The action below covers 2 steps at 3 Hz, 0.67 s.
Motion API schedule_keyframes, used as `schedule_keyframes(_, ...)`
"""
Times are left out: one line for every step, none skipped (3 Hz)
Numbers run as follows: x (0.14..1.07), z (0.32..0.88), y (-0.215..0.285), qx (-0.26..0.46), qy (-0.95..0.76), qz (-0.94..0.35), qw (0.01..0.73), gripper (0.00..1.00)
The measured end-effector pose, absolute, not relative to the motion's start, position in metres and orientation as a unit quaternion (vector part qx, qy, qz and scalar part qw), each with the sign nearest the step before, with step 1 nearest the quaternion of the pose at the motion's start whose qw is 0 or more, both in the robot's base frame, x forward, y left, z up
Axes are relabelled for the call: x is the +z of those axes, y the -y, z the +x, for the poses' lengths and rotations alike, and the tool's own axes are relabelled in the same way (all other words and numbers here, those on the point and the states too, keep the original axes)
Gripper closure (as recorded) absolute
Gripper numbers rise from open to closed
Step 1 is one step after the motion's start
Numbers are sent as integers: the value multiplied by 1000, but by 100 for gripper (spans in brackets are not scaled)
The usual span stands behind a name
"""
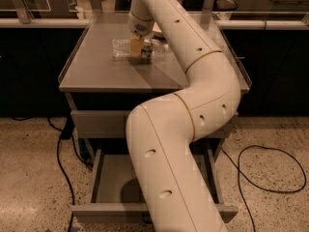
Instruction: Place water bottle into middle drawer
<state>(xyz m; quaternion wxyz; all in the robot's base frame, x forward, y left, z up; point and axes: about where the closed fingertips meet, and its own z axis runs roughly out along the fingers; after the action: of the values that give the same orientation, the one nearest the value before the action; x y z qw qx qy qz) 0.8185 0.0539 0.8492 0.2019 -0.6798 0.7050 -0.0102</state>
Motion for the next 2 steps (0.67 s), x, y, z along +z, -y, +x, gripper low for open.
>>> schedule_keyframes(866, 819, -40, -22, -704, -676, 215, 100)
schedule_keyframes(883, 813, -26, -35, -702, -673, 228, 100)
